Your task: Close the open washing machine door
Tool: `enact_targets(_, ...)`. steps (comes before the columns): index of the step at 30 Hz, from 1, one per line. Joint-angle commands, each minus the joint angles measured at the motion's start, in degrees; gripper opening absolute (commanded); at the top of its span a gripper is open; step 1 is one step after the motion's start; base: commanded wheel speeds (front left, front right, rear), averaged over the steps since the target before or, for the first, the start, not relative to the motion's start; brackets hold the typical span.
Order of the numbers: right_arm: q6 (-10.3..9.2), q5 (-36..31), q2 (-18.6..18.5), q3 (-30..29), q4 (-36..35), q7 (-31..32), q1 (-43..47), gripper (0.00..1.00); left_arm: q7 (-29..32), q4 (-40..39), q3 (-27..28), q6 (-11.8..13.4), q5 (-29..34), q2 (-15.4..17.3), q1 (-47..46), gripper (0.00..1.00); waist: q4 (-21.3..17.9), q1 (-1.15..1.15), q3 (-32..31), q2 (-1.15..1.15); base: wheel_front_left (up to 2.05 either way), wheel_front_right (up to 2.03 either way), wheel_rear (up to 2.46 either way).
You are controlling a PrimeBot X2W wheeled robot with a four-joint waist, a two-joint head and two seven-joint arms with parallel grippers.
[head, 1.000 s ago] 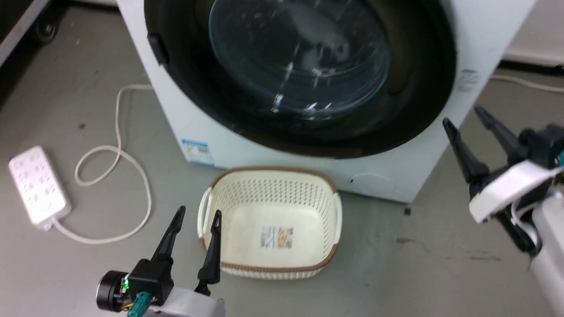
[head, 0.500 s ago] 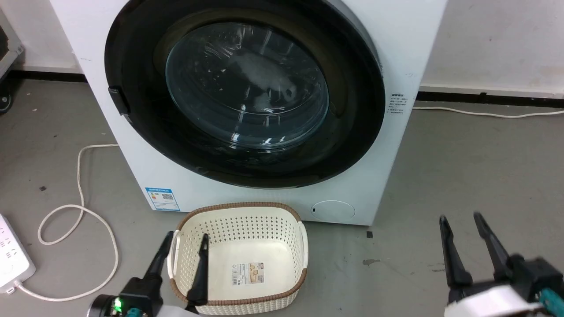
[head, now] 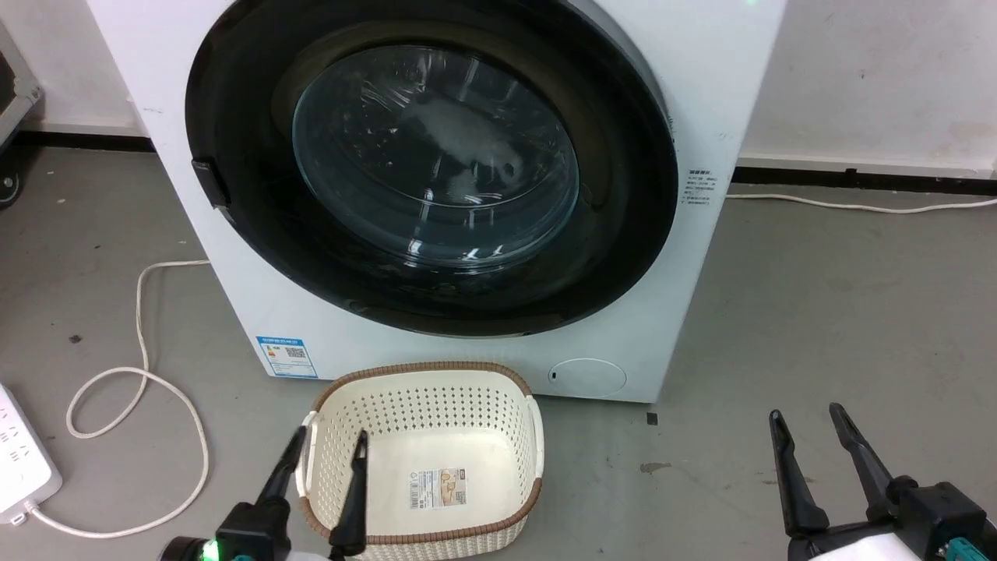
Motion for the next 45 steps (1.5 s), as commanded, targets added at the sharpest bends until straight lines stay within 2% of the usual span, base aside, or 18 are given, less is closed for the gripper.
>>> enact_targets(1, 0.00, 0.03, 0.00, 0.02, 0.00, 0.01, 0.00, 0.00, 0.01, 0.00, 0.08, 0.13, -0.03, -0.02, 0.00, 0.00, 0.02, 0.00, -0.01, 0.00, 0.00, 0.00, 0.00)
enact_targets(45, -0.01, -1.94, 0.09, 0.71, -1.43, 4.77, -1.28, 0.00, 4.82, -2.14, 1.06, 1.42, 1.16, -0.19, -1.20, 0.00, 0.00, 0.00, 0.35, 0.00, 0.00, 0.00, 0.00)
